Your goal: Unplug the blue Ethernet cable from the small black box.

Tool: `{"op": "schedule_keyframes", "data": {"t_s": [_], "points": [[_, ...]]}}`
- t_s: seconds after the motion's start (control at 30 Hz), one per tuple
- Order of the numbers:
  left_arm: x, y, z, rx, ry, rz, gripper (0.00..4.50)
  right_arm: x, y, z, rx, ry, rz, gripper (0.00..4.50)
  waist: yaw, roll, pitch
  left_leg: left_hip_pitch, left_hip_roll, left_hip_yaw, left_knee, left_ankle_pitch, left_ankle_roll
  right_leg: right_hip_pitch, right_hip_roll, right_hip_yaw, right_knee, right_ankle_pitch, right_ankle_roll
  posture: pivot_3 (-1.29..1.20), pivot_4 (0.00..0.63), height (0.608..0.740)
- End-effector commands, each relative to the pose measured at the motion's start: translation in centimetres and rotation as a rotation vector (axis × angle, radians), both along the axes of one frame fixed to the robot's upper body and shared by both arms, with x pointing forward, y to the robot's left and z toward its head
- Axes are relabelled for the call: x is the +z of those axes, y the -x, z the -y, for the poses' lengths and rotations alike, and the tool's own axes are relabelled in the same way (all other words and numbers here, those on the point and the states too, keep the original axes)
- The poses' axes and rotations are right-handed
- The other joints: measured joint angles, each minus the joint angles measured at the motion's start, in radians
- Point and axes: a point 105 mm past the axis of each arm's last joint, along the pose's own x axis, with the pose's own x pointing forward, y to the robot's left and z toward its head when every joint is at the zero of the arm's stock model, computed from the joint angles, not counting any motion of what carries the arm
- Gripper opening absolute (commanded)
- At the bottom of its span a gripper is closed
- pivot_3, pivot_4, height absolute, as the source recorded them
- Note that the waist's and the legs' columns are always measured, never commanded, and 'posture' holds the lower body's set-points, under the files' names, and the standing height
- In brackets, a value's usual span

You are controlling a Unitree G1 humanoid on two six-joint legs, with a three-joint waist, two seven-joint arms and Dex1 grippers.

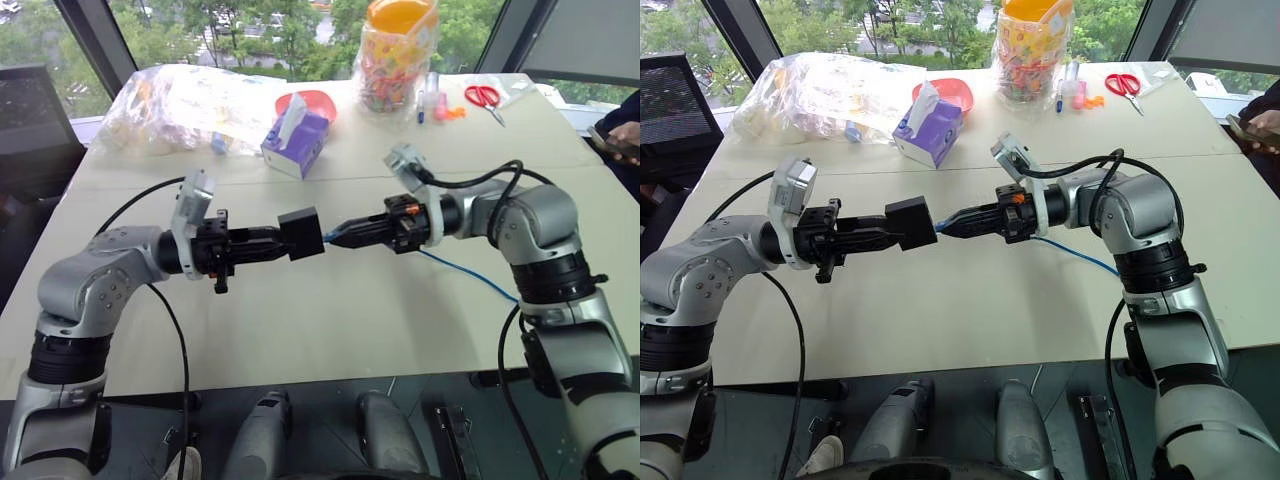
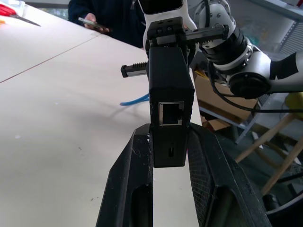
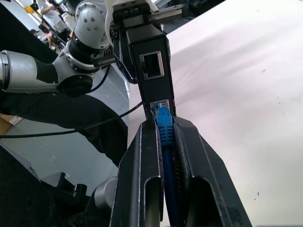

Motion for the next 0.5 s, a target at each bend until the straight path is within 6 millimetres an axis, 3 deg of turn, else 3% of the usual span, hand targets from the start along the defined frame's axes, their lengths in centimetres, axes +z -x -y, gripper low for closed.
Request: {"op": "schedule_keyframes", "data": {"t_s": [0.03,0.5], "points": [[1.96,0.19,0.02,-0.007,0.012,0.091,0.47,-0.43,1.17,-0.76,0.057,0.019,-0.002,0.05,0.0,0.0,0.0,0.0,0.0,0.0,0.0,0.0,0.0,0.0,0.0,0.0,0.0,0.0,0.0,0.0,0.15,0.728],[1.71,0.4,0.61,-0.038,0.001,0.094,0.47,0.28,1.32,-1.67,0.068,-0.007,0.006,0.05,0.0,0.0,0.0,0.0,0.0,0.0,0.0,0.0,0.0,0.0,0.0,0.0,0.0,0.0,0.0,0.0,0.15,0.728]]}}
